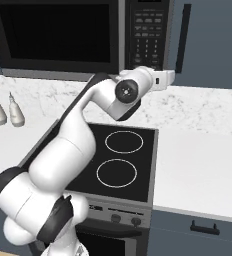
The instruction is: Open the microwave, place the bowl with waffle inside the microwave, then close the microwave door and turn it on.
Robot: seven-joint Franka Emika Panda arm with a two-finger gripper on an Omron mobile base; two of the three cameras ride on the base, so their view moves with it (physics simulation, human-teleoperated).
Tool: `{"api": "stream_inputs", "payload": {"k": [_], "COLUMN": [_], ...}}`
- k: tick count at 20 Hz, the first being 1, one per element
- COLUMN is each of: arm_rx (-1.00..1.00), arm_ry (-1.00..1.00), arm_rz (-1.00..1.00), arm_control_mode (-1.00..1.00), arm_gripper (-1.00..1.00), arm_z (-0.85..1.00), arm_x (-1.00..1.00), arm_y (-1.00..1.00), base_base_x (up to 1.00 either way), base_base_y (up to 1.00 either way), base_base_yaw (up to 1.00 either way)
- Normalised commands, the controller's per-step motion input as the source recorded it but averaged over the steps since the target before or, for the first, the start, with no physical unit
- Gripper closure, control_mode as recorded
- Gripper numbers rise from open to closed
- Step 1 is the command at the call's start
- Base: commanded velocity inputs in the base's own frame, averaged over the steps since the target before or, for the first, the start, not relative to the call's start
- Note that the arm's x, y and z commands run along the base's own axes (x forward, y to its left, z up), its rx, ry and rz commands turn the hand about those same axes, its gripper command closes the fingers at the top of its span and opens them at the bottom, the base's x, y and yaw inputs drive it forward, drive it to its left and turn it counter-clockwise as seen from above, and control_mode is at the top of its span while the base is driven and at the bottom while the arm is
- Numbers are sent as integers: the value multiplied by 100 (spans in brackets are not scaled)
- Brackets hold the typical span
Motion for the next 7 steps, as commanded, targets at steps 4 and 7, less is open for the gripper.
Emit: {"api": "stream_inputs", "payload": {"k": [4, 7], "arm_rx": [0, 0], "arm_ry": [2, 1], "arm_rz": [-4, -2], "arm_control_mode": [-100, -100], "arm_gripper": [-100, -100], "arm_z": [4, 3], "arm_x": [2, 0], "arm_y": [0, 0], "base_base_x": [0, 0], "base_base_y": [0, 0], "base_base_yaw": [0, 0]}}
